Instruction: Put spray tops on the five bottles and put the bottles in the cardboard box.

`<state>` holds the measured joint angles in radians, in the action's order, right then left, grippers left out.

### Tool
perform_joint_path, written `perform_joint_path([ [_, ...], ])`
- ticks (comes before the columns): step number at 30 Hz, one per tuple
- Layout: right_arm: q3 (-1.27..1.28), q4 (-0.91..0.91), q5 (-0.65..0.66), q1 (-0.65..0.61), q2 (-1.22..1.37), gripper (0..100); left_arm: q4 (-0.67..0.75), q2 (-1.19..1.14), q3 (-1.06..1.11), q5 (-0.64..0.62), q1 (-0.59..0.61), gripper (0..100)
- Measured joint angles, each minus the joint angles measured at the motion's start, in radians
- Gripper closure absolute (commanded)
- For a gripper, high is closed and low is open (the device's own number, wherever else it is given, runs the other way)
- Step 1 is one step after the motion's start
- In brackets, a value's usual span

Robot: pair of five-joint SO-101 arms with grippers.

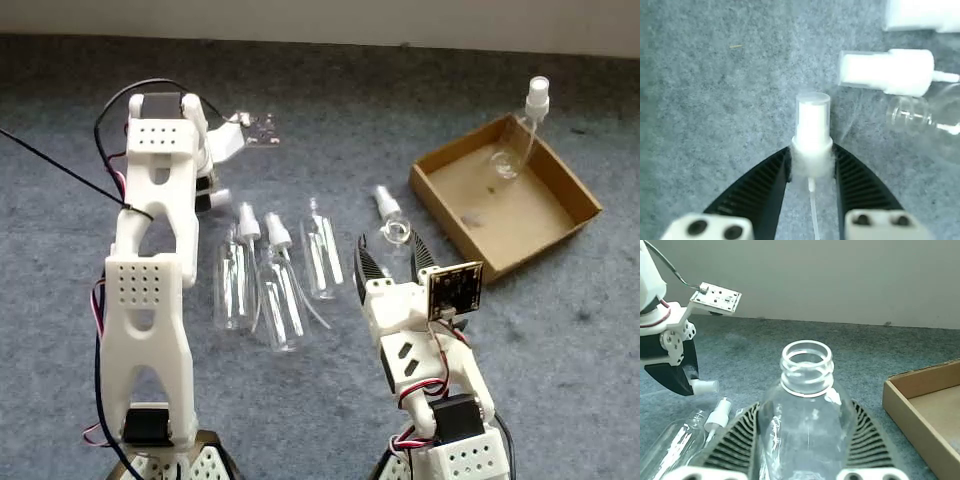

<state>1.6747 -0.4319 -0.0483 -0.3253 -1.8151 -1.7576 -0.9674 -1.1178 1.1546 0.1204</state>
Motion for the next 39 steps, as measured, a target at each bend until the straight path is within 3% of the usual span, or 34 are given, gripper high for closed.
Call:
perform_joint_path([
  [7,0.0,0.0,0.0,0.0,0.0,92.6,-0.006,0.152,0.012,-0.16,0.0,93],
  [13,0.0,0.0,0.0,0.0,0.0,92.6,-0.006,0.353,0.077,-0.387,-0.005,93],
  [20,0.0,-0.005,0.0,0.0,0.0,92.6,-0.009,0.686,0.298,-0.595,-0.138,93],
  [29,0.0,-0.009,0.0,-0.006,0.0,92.6,-0.017,1.134,0.562,-0.732,-0.397,93],
  [33,0.0,-0.009,0.0,-0.008,0.0,92.6,0.012,1.227,0.569,-0.792,-0.437,93],
  [39,0.0,-0.009,0.0,-0.115,0.0,92.6,0.075,1.274,0.571,-0.804,-0.434,93],
])
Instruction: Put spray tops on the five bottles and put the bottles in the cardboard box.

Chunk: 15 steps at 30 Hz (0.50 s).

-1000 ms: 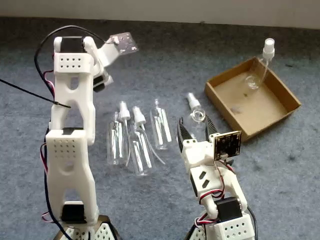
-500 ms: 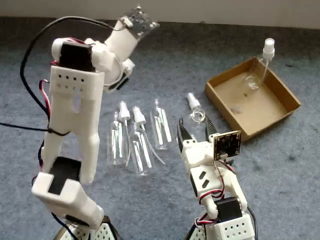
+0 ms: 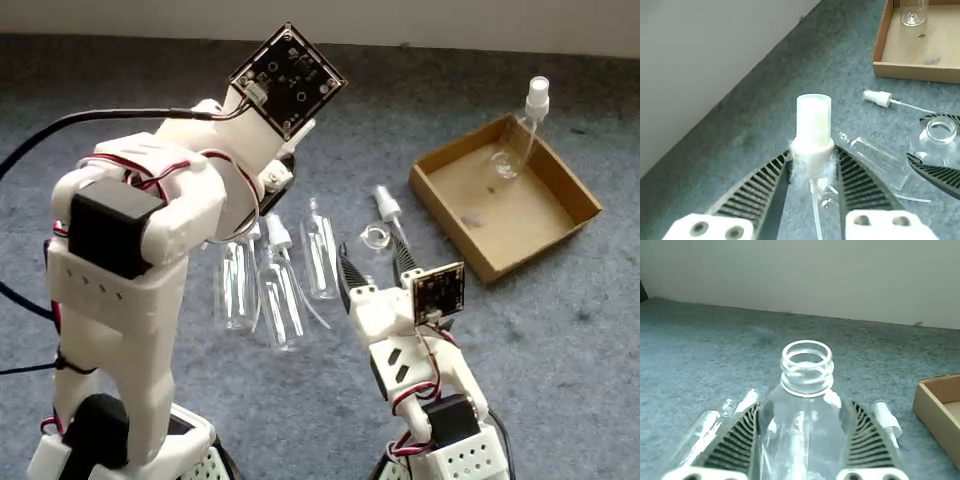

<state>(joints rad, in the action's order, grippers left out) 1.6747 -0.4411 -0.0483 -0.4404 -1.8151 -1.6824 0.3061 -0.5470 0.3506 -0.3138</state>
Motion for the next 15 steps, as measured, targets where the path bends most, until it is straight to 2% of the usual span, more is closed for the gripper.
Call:
perform_joint_path([
  [5,0.0,0.0,0.0,-0.026,0.0,92.6,0.003,0.006,0.0,-0.003,-0.014,99],
  [8,0.0,0.0,0.0,-0.034,0.0,92.6,0.003,0.006,0.0,-0.003,-0.051,99],
  [15,0.0,0.0,0.0,-0.034,0.0,92.6,0.003,0.006,0.0,-0.161,-0.25,99],
])
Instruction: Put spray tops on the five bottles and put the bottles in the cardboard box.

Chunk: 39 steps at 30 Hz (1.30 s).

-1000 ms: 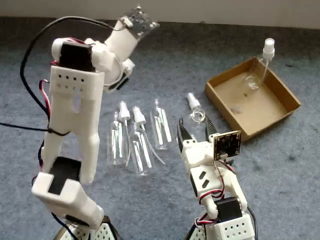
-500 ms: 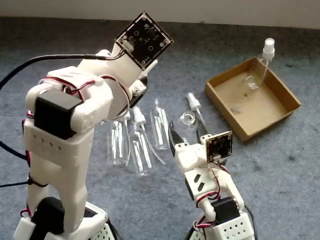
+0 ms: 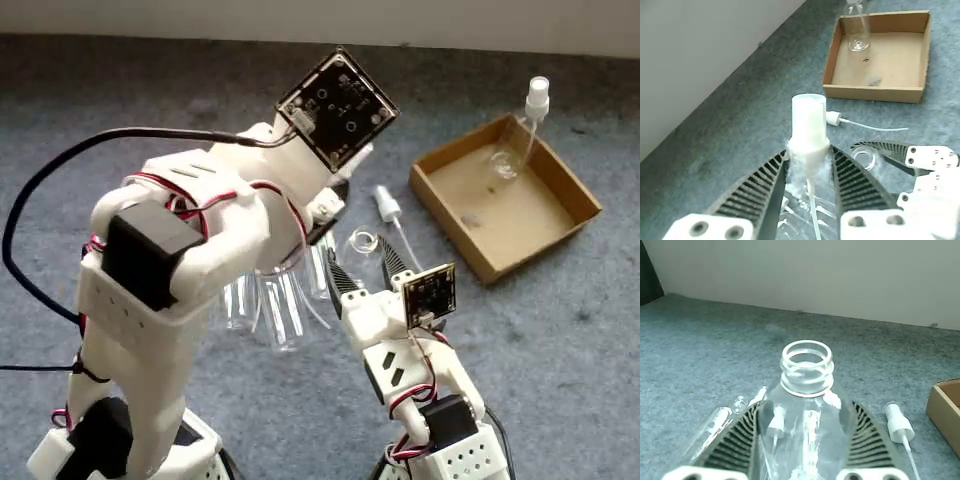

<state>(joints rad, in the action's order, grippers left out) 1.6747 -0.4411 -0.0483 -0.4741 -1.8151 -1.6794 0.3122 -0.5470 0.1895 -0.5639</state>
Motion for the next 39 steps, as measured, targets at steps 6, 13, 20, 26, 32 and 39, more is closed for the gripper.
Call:
perform_joint_path([
  [6,0.0,-0.052,0.0,0.0,0.0,92.6,0.078,0.0,0.0,-0.028,-0.051,100],
  [13,0.0,-0.054,0.0,0.0,-0.002,92.6,0.247,0.0,0.0,-0.198,-0.051,100],
  [20,0.0,-0.054,0.0,0.0,-0.002,92.6,0.261,0.008,0.0,-0.348,-0.051,100],
  [26,0.0,-0.054,0.0,0.0,-0.002,92.6,0.163,0.133,0.006,-0.353,-0.051,100],
  [32,0.0,-0.054,0.0,0.0,-0.002,92.6,0.137,0.292,0.206,-0.353,-0.052,100],
  [39,0.0,-0.054,0.0,0.0,-0.002,92.6,0.385,0.516,0.569,-0.353,-0.052,99],
])
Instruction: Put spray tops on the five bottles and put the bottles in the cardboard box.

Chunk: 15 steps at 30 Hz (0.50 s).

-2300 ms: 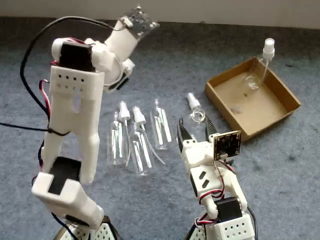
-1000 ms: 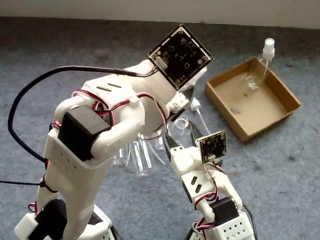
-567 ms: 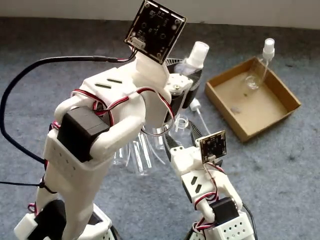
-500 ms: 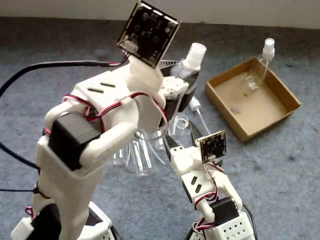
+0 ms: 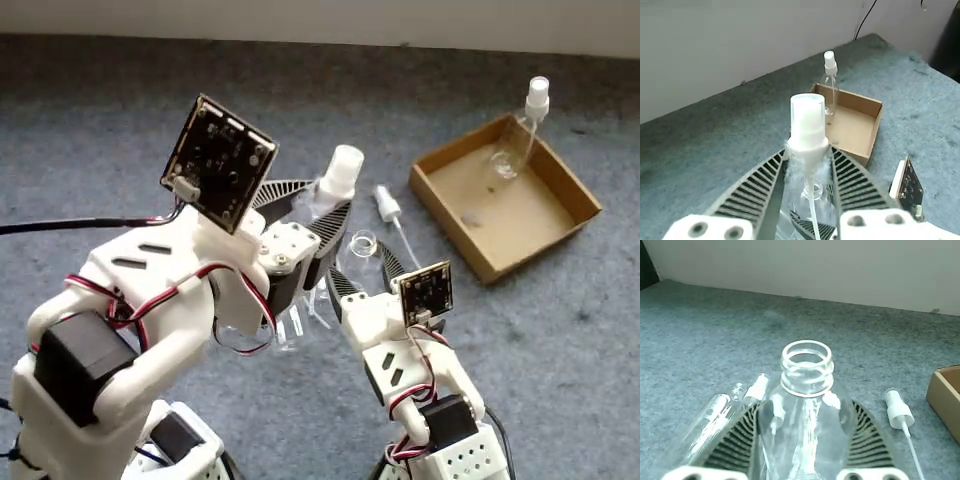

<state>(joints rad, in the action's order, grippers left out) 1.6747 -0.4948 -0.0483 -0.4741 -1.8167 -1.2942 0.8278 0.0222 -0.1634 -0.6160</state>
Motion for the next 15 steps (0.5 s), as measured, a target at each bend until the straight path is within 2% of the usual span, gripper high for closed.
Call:
perform_joint_path([
  [9,0.0,0.0,0.0,0.0,0.0,92.6,0.664,0.219,0.525,0.0,0.0,99],
  [12,0.0,0.0,0.0,0.0,0.0,92.5,0.809,0.226,0.628,0.0,0.011,99],
  [15,0.0,0.0,0.0,0.0,0.0,92.5,0.89,0.207,0.667,0.0,0.071,99],
])
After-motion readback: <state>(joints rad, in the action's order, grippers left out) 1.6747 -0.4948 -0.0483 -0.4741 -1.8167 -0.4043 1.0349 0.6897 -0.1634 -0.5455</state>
